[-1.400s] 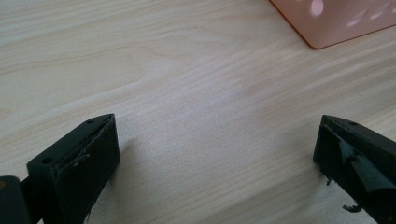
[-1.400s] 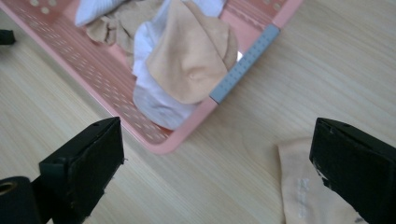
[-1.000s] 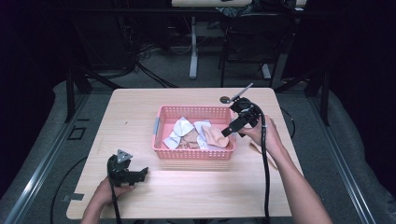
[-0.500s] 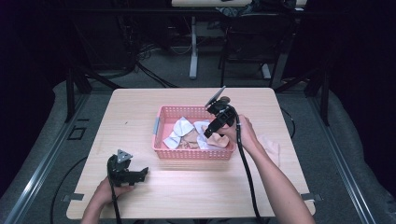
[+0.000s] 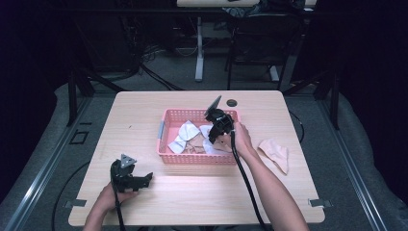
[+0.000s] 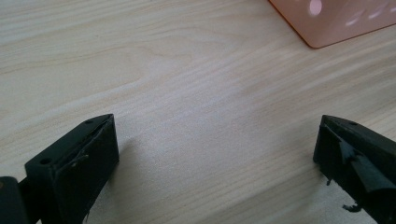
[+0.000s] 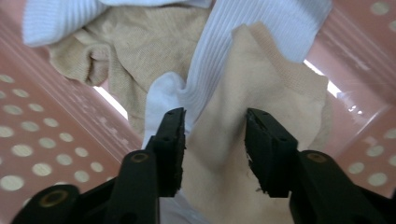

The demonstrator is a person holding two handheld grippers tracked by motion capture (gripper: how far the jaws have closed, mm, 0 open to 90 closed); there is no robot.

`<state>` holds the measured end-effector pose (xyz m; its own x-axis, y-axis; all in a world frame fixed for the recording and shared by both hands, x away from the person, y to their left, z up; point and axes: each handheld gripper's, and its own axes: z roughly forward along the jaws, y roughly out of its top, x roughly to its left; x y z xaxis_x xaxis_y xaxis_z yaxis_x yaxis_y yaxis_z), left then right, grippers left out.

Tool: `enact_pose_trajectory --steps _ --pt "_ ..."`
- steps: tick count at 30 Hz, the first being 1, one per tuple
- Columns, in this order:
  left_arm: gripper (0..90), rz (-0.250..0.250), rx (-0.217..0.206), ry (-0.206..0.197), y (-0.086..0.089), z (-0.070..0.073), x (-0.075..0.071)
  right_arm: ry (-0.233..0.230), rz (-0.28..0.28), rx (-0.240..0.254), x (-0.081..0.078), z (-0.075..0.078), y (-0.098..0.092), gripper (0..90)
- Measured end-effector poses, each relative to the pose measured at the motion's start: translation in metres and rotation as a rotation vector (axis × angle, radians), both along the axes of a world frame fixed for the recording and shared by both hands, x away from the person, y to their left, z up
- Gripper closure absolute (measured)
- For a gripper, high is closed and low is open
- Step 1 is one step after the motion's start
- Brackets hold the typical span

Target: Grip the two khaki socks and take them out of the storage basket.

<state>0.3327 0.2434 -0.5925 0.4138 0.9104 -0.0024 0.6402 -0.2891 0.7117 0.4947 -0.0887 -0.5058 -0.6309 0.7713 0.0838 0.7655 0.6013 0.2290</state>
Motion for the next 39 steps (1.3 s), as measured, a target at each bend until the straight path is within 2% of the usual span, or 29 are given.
enact_pose_trajectory --steps 1,2,3,4,6,7,8,14,15,17,21,23,28,39 --pt "0.2 0.000 0.000 0.000 0.000 0.000 0.000 0.006 0.007 -0.039 0.001 -0.002 0.001 63.3" --pt "0.1 -0.001 0.001 0.000 0.000 0.000 0.000 -0.009 0.001 -0.042 0.001 -0.005 0.002 67.6" --pt "0.2 0.000 0.000 0.000 0.000 0.000 0.000 0.000 0.001 -0.049 0.001 -0.007 0.001 72.2" --pt "0.1 0.000 0.000 0.000 0.000 0.000 0.000 -0.001 -0.012 -0.032 0.001 -0.008 0.001 79.2" --pt "0.2 0.000 0.000 0.000 0.000 0.000 0.000 -0.005 -0.011 -0.033 0.002 -0.005 -0.002 85.1" --pt "0.2 0.000 0.000 0.000 0.000 0.000 0.000 -0.003 -0.009 -0.036 0.002 -0.003 -0.003 85.8" --pt "0.1 -0.005 0.003 0.000 0.000 0.000 0.000 -0.011 -0.024 -0.014 0.001 -0.003 -0.004 86.0" --pt "0.1 -0.007 0.004 0.000 0.000 0.000 0.000 -0.038 -0.015 -0.002 -0.002 0.014 -0.017 86.2" --pt "0.2 -0.007 0.004 0.000 0.000 0.000 0.000 -0.058 -0.033 0.028 -0.004 0.015 -0.019 86.2" --pt "0.2 -0.007 0.003 0.000 0.000 0.000 0.000 -0.036 -0.024 0.044 -0.004 0.024 -0.024 86.2" --pt "0.2 -0.009 0.004 -0.001 0.000 0.000 0.000 -0.074 -0.027 0.068 -0.006 0.042 -0.031 86.4" --pt "0.2 -0.009 0.004 -0.001 0.000 0.000 0.000 -0.074 -0.029 0.100 -0.008 0.050 -0.035 86.4" --pt "0.2 -0.010 0.004 0.000 0.000 0.000 0.000 -0.082 -0.037 0.145 -0.010 0.068 -0.043 86.4" --pt "0.2 -0.011 0.003 0.000 0.000 0.000 0.000 -0.095 -0.034 0.183 -0.011 0.092 -0.053 86.4"
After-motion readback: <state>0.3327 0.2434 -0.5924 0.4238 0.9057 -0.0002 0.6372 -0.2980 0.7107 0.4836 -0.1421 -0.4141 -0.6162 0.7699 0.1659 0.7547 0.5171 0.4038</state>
